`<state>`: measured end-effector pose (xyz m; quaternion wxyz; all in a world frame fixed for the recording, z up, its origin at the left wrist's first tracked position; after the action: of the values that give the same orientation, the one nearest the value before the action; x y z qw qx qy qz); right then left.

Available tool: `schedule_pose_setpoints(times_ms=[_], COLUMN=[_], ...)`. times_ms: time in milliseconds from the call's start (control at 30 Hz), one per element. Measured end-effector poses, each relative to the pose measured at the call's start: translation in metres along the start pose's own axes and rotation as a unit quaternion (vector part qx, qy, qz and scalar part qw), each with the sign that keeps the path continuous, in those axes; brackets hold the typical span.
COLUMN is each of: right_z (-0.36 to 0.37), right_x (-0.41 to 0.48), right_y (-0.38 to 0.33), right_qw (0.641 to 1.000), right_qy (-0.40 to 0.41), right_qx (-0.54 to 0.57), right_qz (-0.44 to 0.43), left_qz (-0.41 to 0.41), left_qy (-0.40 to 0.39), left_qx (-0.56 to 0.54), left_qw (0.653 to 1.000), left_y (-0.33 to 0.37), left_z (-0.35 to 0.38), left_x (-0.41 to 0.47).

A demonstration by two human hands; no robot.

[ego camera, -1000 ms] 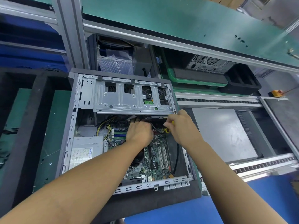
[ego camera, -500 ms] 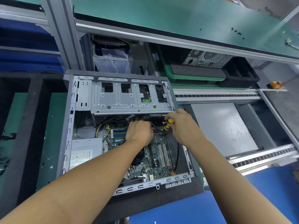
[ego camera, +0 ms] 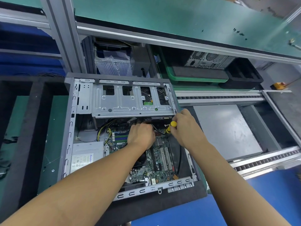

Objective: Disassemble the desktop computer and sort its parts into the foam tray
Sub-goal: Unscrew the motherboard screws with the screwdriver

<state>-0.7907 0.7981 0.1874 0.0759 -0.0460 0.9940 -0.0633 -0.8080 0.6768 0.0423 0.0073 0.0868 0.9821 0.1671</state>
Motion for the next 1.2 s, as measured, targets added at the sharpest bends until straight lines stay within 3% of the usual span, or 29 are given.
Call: schedule_pose_setpoints(times_ms=[200,433,800,1000,1200], right_z=[0.0005,0.0068,0.0009,0.0022,0.0039], right_x=[-0.003,-0.0078,-0.0017,-0.0016,-0.0047], right_y=[-0.0012,-0.0082,-0.0033,-0.0031,-0.0054], right_qw=[0.999,0.998,0.998,0.999,0.998], right_qy=[-0.03,0.019,0.021,-0.017,0.014], right_qx=[0.02,0.064,0.044,0.039,0.06], right_qz=[0.009,0.007,0.039,0.025,-0.003], left_qz=[-0.015,-0.015,-0.008,-0.011,-0.012], left_qy=[-0.011,-0.017,-0.007,-0.005,-0.006], left_qx=[-0.008,-0.014,-0.02,-0.019,-0.015], left_qw=[1.0,1.0,1.0,1.0,1.0], left_y=[-0.0003,0.0003,-0.0009,0.0002,0.001], left_z=[-0.0008,-0.0021,0.002,0.0017,0.0014], left_x=[-0.0006,-0.0015,-0.0006,0.0001,-0.0007])
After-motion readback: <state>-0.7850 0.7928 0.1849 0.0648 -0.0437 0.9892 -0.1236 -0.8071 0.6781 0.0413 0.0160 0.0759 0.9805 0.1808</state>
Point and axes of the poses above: each hand's wrist, its own x-axis towards the middle knuckle, its own z-axis out of the palm, y = z × x, the point moved 3 cm from there along x, towards the middle knuckle, and after that the axes turned 3 degrees about z, right-handed, at the moved point
